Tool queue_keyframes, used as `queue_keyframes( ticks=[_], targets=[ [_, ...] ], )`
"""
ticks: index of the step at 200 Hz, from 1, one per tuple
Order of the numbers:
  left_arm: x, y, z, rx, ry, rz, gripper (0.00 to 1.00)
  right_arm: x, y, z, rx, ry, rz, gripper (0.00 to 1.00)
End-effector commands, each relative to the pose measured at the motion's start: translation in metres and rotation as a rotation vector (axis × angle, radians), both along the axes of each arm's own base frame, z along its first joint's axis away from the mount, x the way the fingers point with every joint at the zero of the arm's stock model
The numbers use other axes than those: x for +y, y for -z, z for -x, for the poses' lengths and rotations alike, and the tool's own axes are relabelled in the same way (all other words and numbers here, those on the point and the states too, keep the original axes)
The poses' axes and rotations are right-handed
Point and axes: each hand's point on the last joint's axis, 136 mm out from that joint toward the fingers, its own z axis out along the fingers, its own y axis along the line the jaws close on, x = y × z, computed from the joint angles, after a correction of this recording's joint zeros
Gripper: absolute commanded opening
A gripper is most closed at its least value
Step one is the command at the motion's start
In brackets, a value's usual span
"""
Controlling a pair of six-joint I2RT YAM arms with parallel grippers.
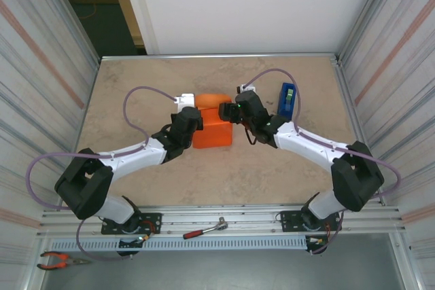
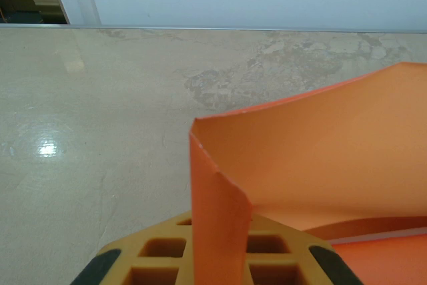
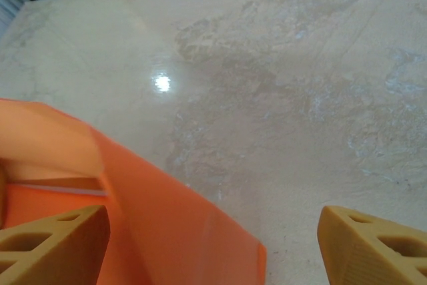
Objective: Wrap the gift box in paper
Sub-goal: Fold the wrapping paper for the gift box.
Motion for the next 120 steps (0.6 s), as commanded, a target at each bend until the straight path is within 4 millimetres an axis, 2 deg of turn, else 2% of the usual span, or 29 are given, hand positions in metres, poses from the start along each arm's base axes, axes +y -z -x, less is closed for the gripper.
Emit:
queue_keyframes(
  ticks=[1, 22, 39, 72, 88, 108, 120],
  targets=[
    [0.007, 0.019, 0.009, 0.059, 0.002, -0.071, 0.13, -0.008, 0.015, -0.009, 0.013, 0.095, 0.022, 0.77],
    [0.006, 0.018, 0.010, 0.060, 0.010, -0.067, 0.13, -0.014, 0.039, -0.005, 0.061, 0.123, 0.043, 0.73],
    [0.004, 0.011, 0.011, 0.060, 0.025, -0.057, 0.14, -0.017, 0.047, -0.001, 0.077, 0.132, 0.046, 0.72],
    [0.004, -0.018, 0.017, 0.075, 0.086, 0.045, 0.41, -0.021, 0.063, 0.008, 0.127, 0.163, 0.070, 0.70],
    [0.018, -0.033, 0.021, 0.080, 0.075, 0.150, 0.55, -0.024, 0.072, 0.014, 0.155, 0.197, 0.087, 0.70],
    [0.041, -0.044, 0.026, 0.080, 0.039, 0.277, 0.63, -0.027, 0.078, 0.020, 0.189, 0.244, 0.088, 0.69],
    [0.047, -0.052, 0.030, 0.064, 0.043, 0.329, 0.66, -0.027, 0.082, 0.024, 0.205, 0.272, 0.086, 0.68]
  ],
)
